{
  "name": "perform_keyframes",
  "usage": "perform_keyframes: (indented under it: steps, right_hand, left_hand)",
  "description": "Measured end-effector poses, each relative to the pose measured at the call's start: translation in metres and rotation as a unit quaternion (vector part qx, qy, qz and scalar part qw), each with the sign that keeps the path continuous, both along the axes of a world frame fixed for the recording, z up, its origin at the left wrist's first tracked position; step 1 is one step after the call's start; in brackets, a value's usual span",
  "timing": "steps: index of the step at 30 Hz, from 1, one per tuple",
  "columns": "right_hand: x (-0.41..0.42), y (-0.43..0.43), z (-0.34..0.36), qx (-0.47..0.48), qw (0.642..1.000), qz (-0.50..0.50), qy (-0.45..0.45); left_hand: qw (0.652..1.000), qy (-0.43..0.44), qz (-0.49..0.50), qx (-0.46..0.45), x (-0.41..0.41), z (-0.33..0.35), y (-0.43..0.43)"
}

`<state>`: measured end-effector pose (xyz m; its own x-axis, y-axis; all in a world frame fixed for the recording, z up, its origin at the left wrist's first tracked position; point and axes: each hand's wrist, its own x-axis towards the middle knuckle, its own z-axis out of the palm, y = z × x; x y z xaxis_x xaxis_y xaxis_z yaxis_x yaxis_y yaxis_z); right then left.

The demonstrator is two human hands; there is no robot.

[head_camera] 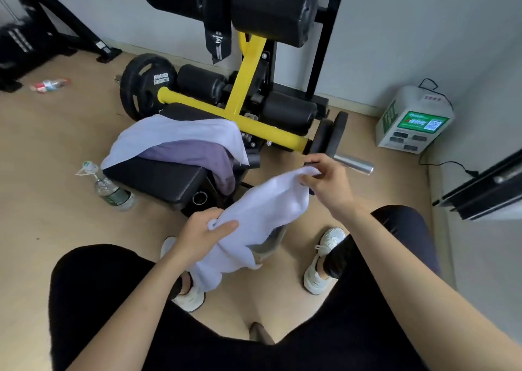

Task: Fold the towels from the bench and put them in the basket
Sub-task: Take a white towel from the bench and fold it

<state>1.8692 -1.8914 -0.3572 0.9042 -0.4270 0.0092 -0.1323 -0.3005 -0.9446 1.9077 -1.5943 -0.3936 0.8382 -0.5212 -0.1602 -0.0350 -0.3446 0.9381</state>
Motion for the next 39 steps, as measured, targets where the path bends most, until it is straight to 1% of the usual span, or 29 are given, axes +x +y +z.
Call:
perform_keyframes:
  steps: [2,5,8,10,15,17,18,19,20,22,23,25,27,28,30,34,36,39]
  right_hand:
    - [-0.013,0.011,-0.016,-0.031,0.998,0.053,0.020]
    - [-0.025,0.036,-0.030,-0.054,0.989,0.132,0.032]
    - [-0.027,0.066,-0.031,-0.085,0.965,0.247,0.026]
    - [-0.026,0.078,-0.033,-0.114,0.950,0.291,0.002]
    - [-0.023,0.078,-0.042,-0.112,0.958,0.262,-0.008]
    - [-0.022,0.077,-0.042,-0.113,0.958,0.264,-0.003]
    - [-0.021,0.076,-0.041,-0.108,0.958,0.266,0.001]
    - [-0.020,0.074,-0.040,-0.102,0.958,0.268,0.008]
    - [-0.020,0.071,-0.037,-0.092,0.958,0.270,0.014]
    - [-0.022,0.067,-0.032,-0.065,0.961,0.269,0.031]
    - [-0.023,0.065,-0.030,-0.054,0.962,0.266,0.036]
    - [-0.026,0.063,-0.026,-0.042,0.964,0.259,0.035]
    - [-0.027,0.062,-0.024,-0.044,0.964,0.260,0.033]
    - [-0.027,0.061,-0.023,-0.049,0.963,0.264,0.033]
    - [-0.028,0.059,-0.020,-0.057,0.961,0.268,0.031]
    - [-0.029,0.053,-0.021,-0.075,0.966,0.245,0.020]
    - [-0.029,0.050,-0.022,-0.082,0.972,0.218,0.022]
    - [-0.027,0.045,-0.023,-0.111,0.975,0.188,0.030]
  left_hand:
    - [1.000,0.019,0.006,-0.012,-0.003,-0.006,0.002]
    - [1.000,0.018,-0.006,-0.003,-0.006,-0.014,0.000]
    - [0.999,-0.009,-0.044,0.008,-0.008,-0.016,-0.008]
    - [0.998,-0.016,-0.062,0.013,-0.009,-0.016,-0.012]
    - [0.996,-0.027,-0.085,-0.001,-0.010,-0.017,-0.014]
    - [0.996,-0.041,-0.083,0.018,-0.009,-0.020,-0.017]
    - [0.995,-0.064,-0.064,0.035,-0.008,-0.024,-0.018]
    - [0.992,-0.106,-0.038,0.054,-0.007,-0.027,-0.019]
    - [0.983,-0.167,-0.013,0.075,-0.005,-0.031,-0.018]
    - [0.952,-0.288,0.018,0.103,-0.001,-0.035,-0.016]
    - [0.940,-0.323,0.028,0.105,0.000,-0.036,-0.015]
    - [0.928,-0.358,0.036,0.095,0.000,-0.036,-0.019]
    - [0.937,-0.341,0.023,0.065,-0.005,-0.033,-0.027]
    - [0.950,-0.308,0.014,0.044,-0.009,-0.032,-0.031]
    - [0.977,-0.213,-0.005,0.011,-0.014,-0.031,-0.036]
    - [0.995,-0.085,-0.042,0.002,-0.014,-0.034,-0.038]
    - [0.997,-0.058,-0.050,-0.005,-0.013,-0.031,-0.040]
    - [0.998,-0.044,-0.054,-0.003,-0.008,-0.030,-0.040]
